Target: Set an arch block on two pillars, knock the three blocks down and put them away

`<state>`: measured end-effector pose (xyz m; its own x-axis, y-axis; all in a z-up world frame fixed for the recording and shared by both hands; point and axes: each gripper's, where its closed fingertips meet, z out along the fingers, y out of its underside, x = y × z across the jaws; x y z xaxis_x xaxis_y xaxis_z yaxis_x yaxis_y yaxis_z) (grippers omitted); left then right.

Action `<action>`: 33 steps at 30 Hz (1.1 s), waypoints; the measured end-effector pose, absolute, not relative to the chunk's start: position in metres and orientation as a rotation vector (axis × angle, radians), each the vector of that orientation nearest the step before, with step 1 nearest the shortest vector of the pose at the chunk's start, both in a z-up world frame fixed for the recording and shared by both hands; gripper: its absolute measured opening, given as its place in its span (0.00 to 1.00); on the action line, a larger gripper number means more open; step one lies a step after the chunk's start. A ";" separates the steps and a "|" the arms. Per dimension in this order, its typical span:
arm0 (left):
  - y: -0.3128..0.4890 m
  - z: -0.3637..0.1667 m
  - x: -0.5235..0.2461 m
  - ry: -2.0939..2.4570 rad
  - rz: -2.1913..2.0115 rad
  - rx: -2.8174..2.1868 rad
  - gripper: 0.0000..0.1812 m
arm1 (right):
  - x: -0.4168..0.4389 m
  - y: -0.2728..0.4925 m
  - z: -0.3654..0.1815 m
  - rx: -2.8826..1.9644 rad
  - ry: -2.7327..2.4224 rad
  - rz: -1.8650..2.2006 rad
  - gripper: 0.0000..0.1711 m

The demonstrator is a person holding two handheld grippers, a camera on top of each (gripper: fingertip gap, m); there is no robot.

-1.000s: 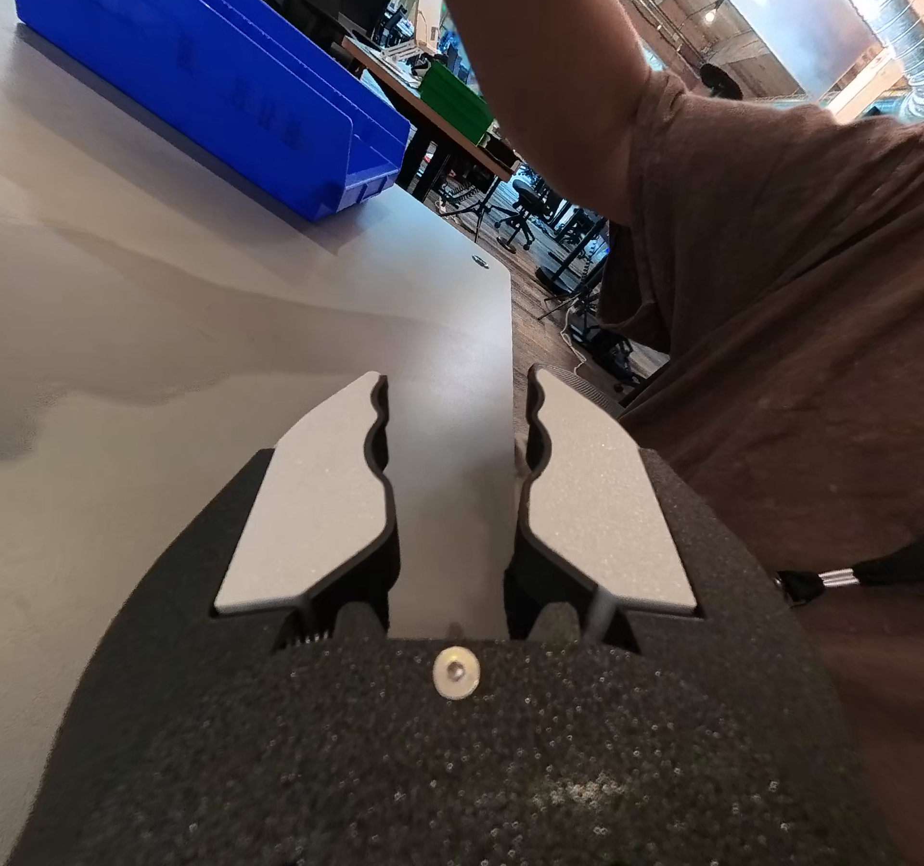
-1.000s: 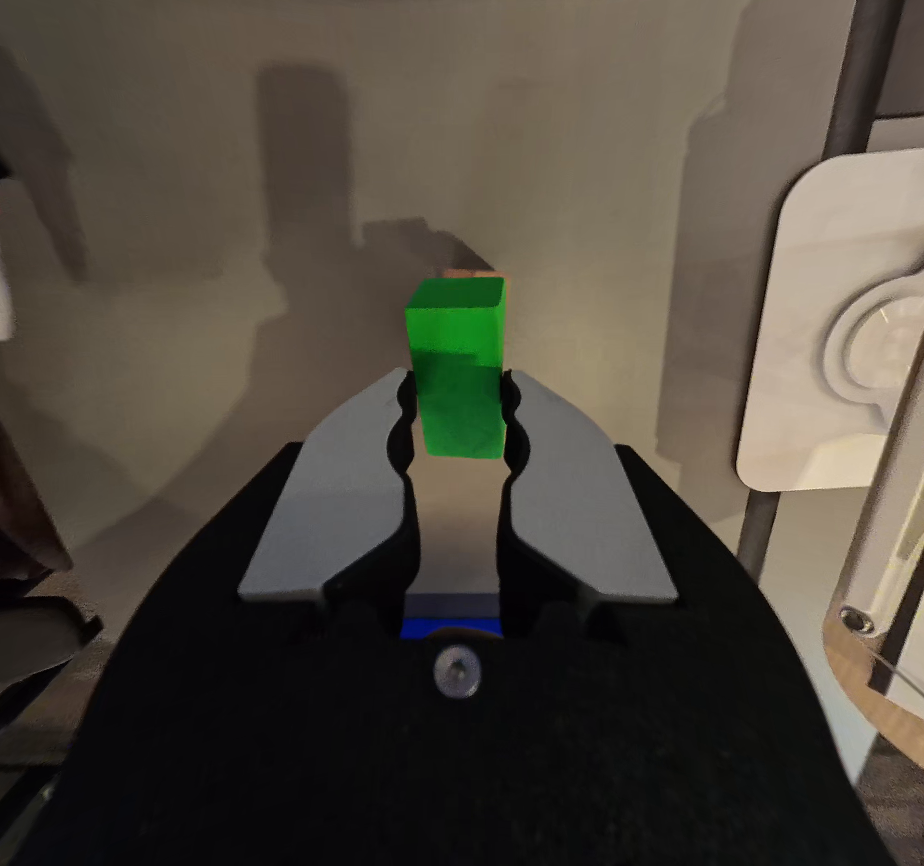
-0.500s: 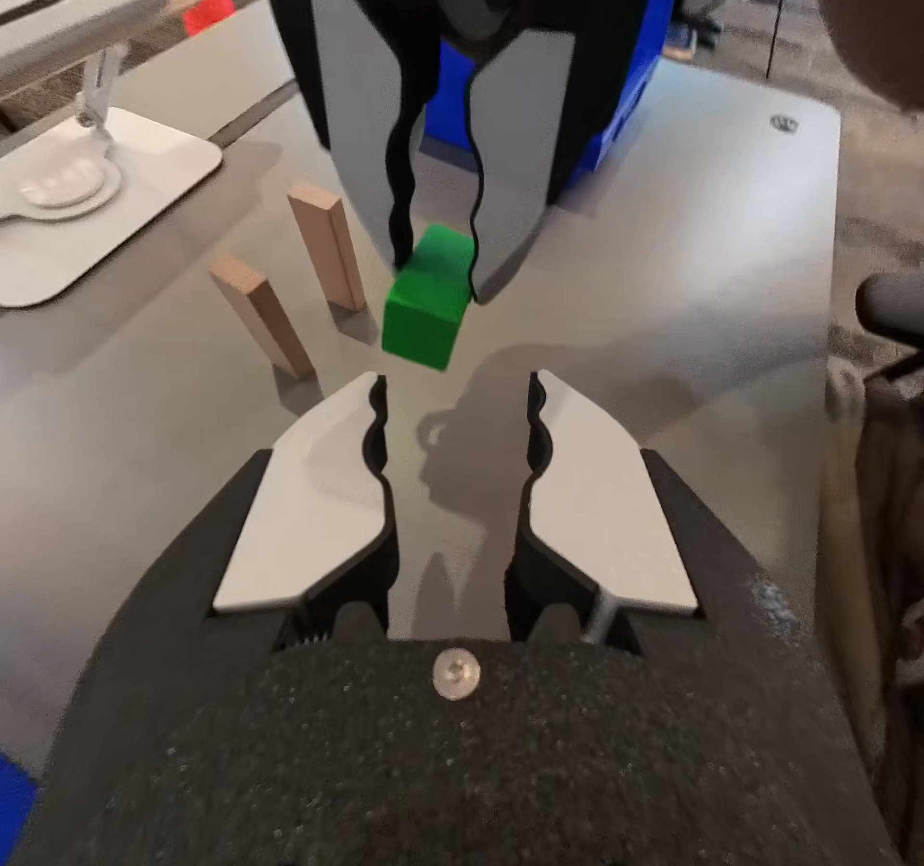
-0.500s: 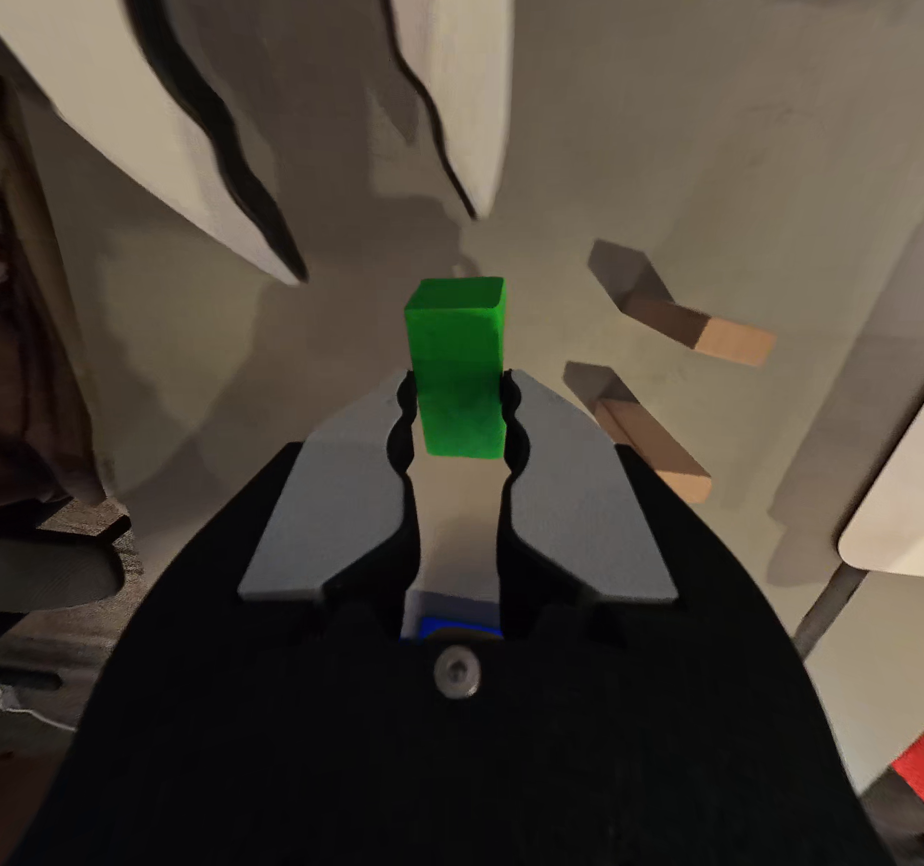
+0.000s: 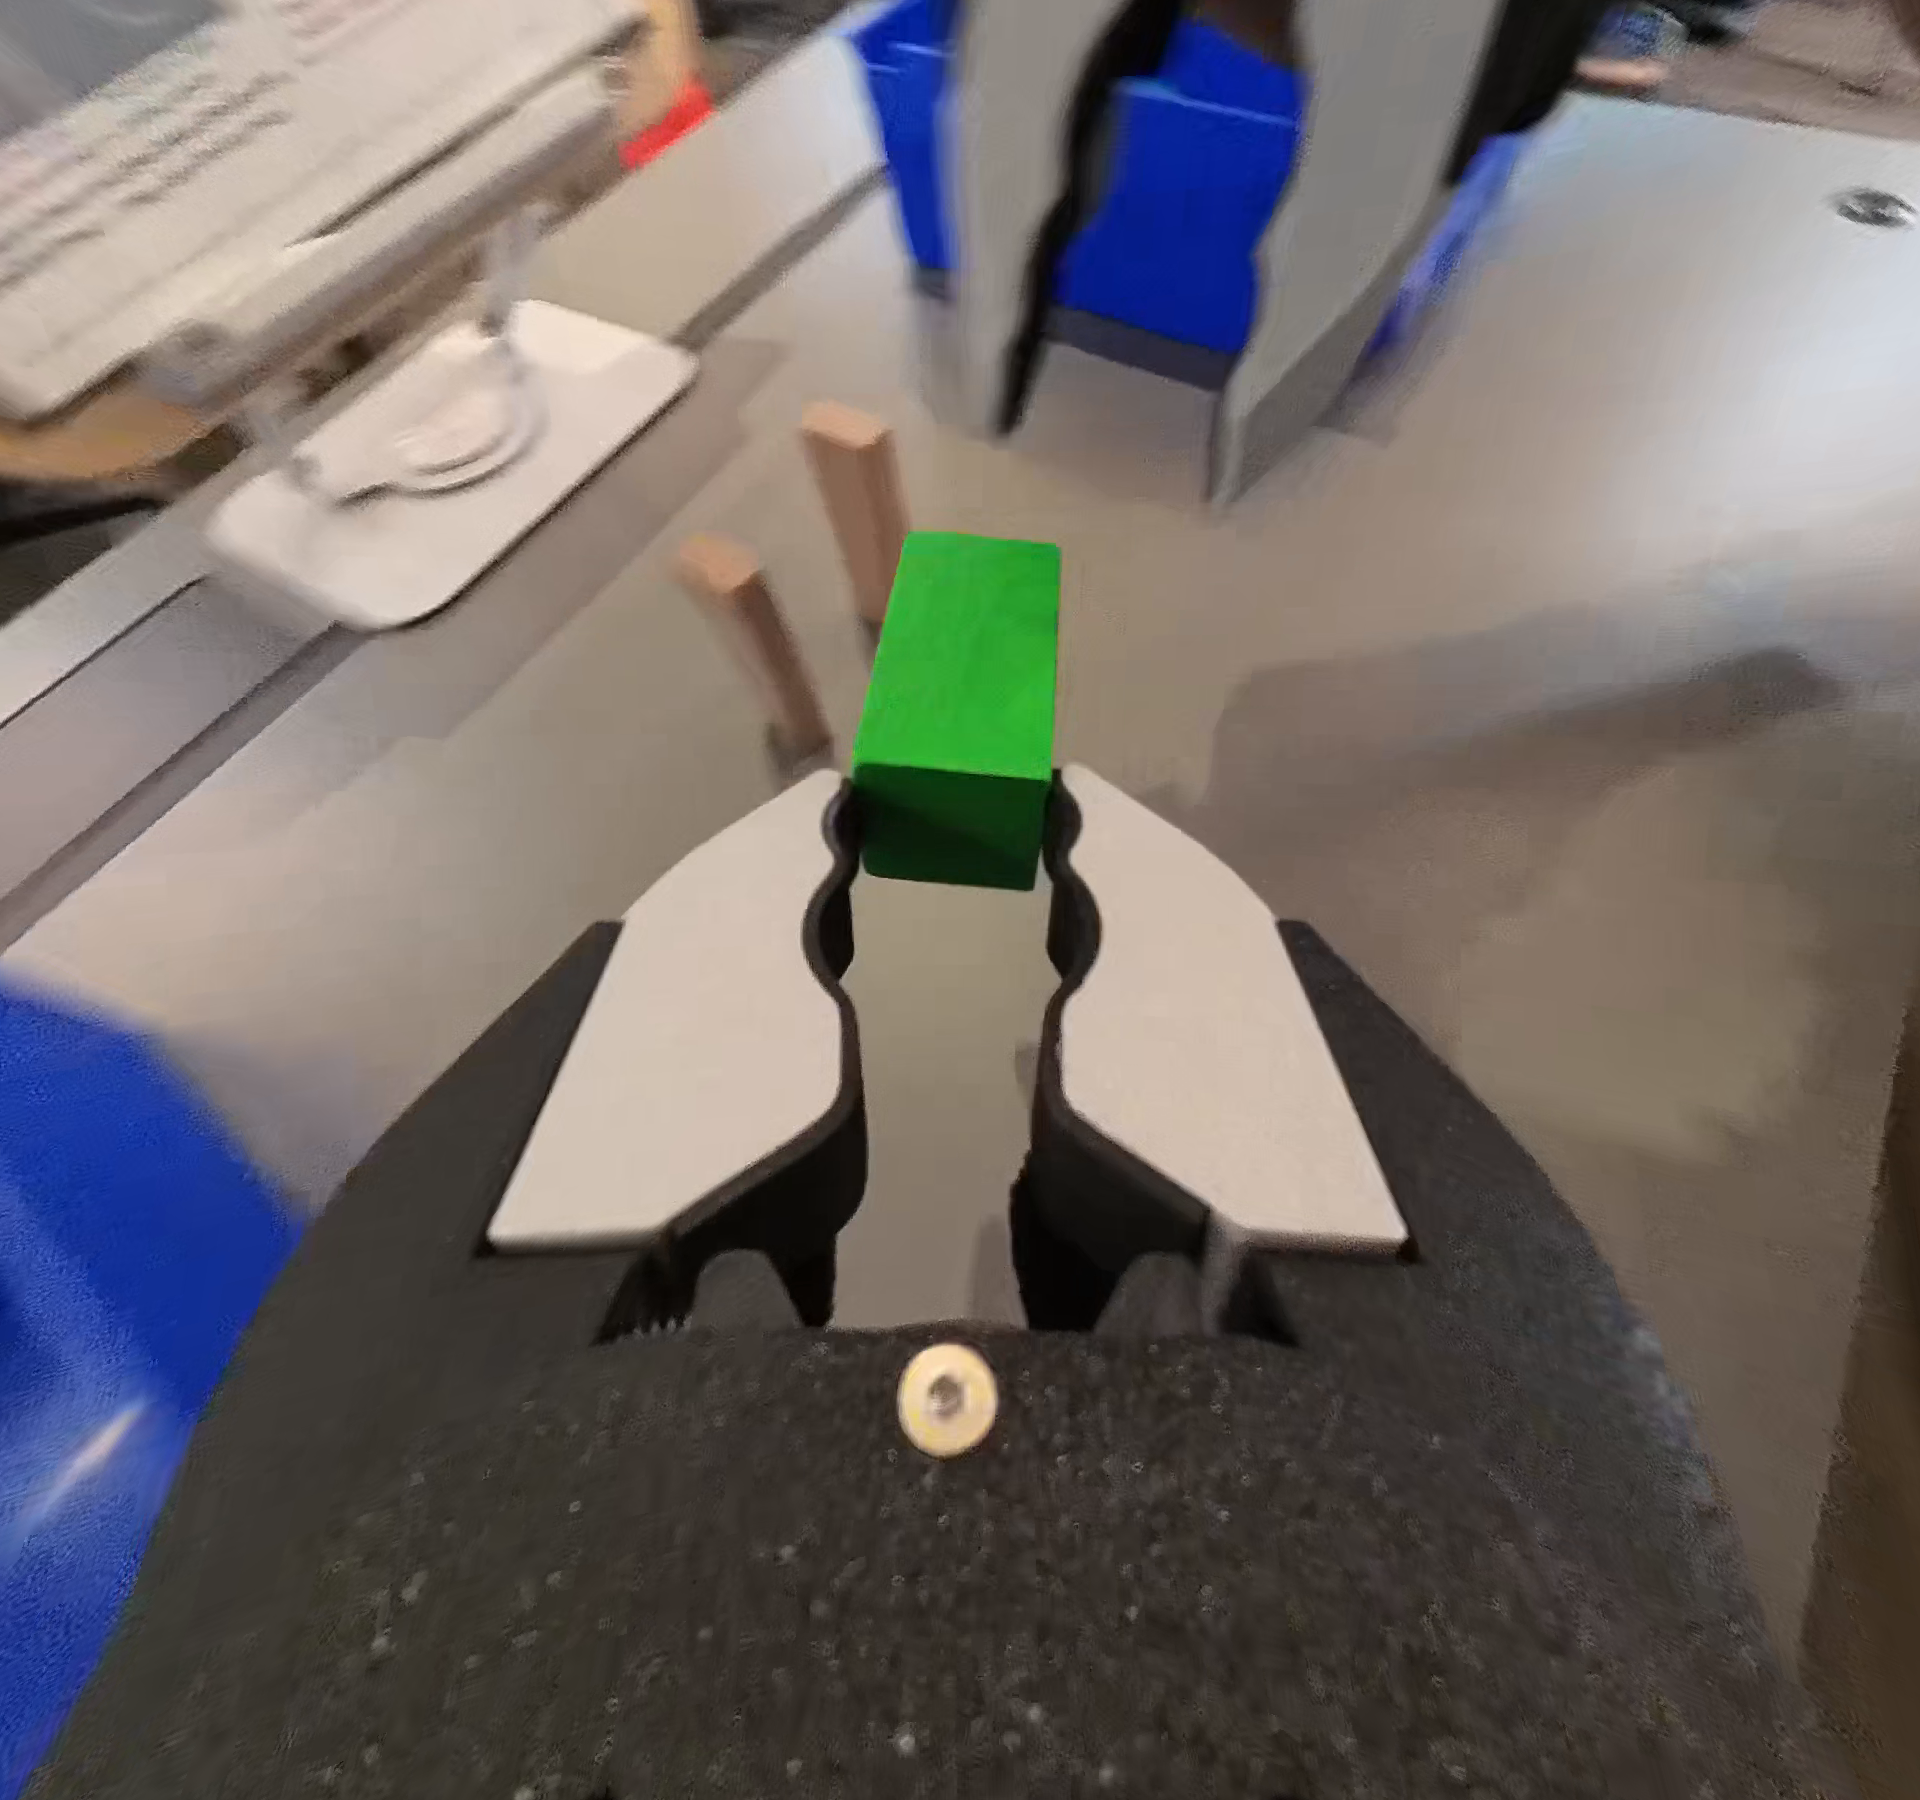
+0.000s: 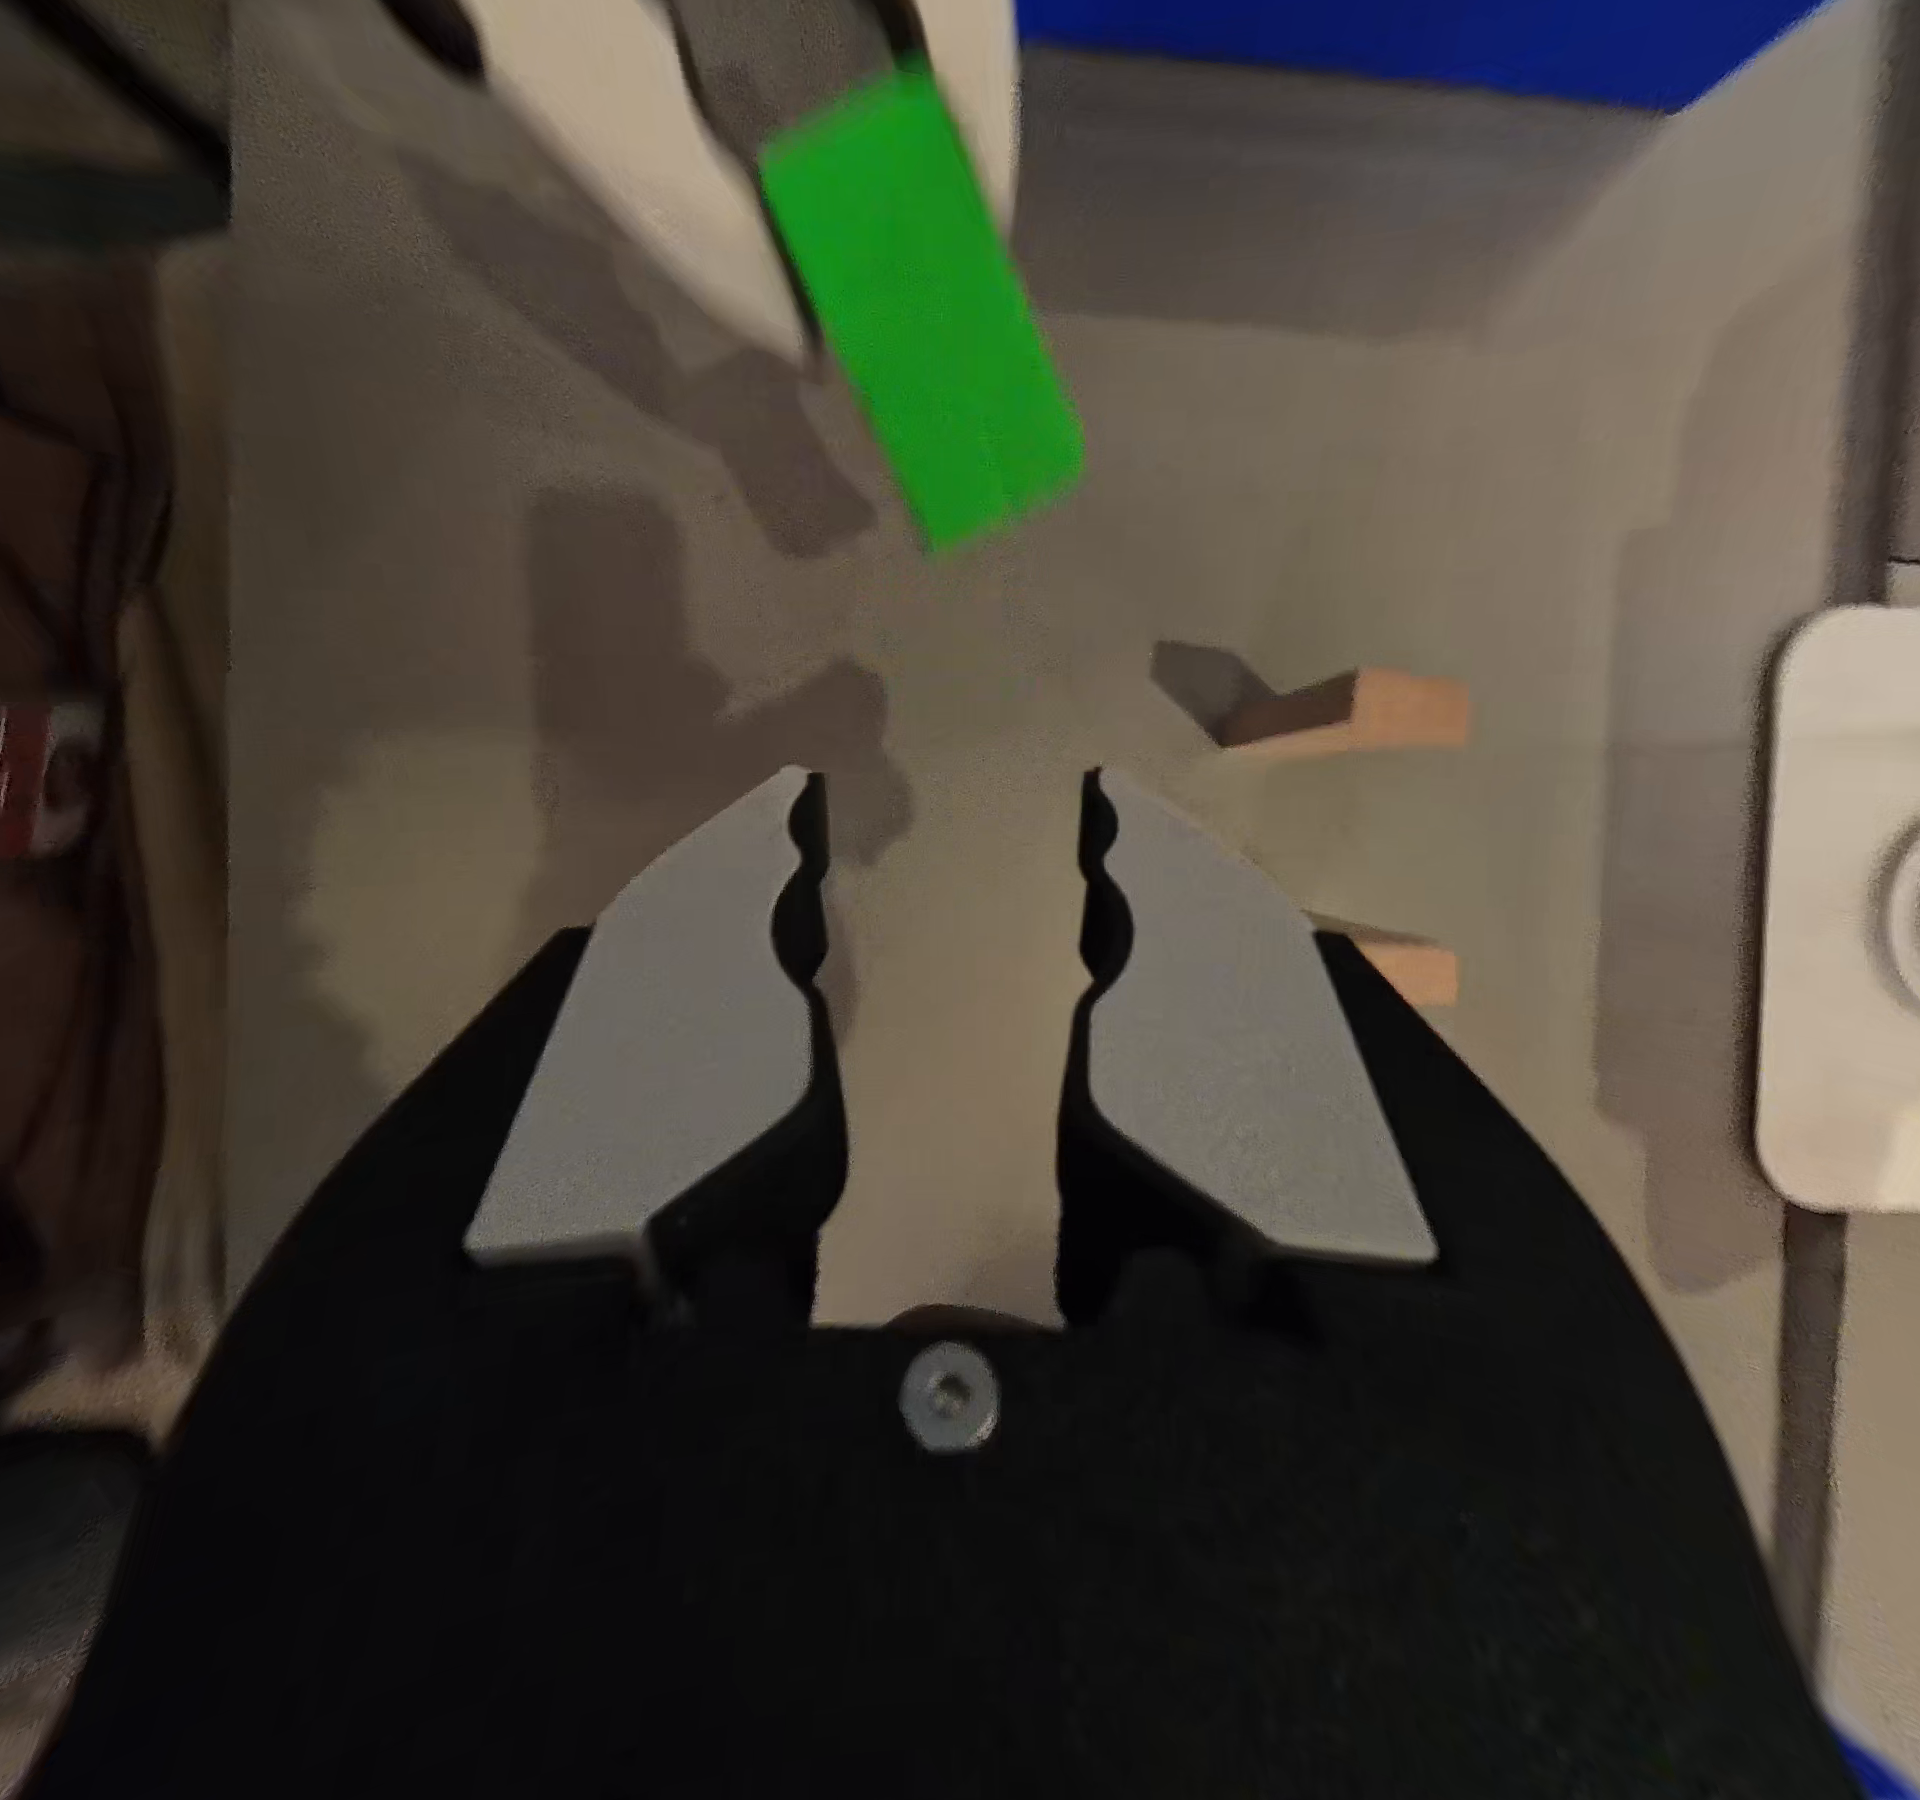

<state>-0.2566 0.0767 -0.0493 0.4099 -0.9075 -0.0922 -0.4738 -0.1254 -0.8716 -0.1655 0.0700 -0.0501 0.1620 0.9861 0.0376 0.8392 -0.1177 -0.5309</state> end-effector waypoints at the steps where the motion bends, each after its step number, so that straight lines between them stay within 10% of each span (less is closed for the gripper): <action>1: 0.083 -0.042 -0.284 1.121 -0.544 -1.784 0.18 | -0.159 0.065 -0.048 -1.997 -1.641 0.483 0.26; 10: 0.201 -0.091 -0.492 0.449 -0.013 -2.276 0.19 | -0.174 -0.020 -0.112 -1.930 -1.193 0.799 0.26; 25: 0.220 -0.188 -0.498 0.406 0.016 -2.685 0.19 | -0.079 -0.002 -0.108 -1.880 -0.491 0.602 0.25; 33: 0.183 -0.129 -0.491 0.386 -0.048 -2.509 0.33 | -0.084 0.019 -0.108 -1.918 -0.657 0.513 0.26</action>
<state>-0.4908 0.1830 -0.1289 0.9573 -0.2845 -0.0522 -0.2631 -0.7818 -0.5653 -0.0842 0.0186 -0.1079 0.7623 0.6440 -0.0641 0.2186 -0.3494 -0.9111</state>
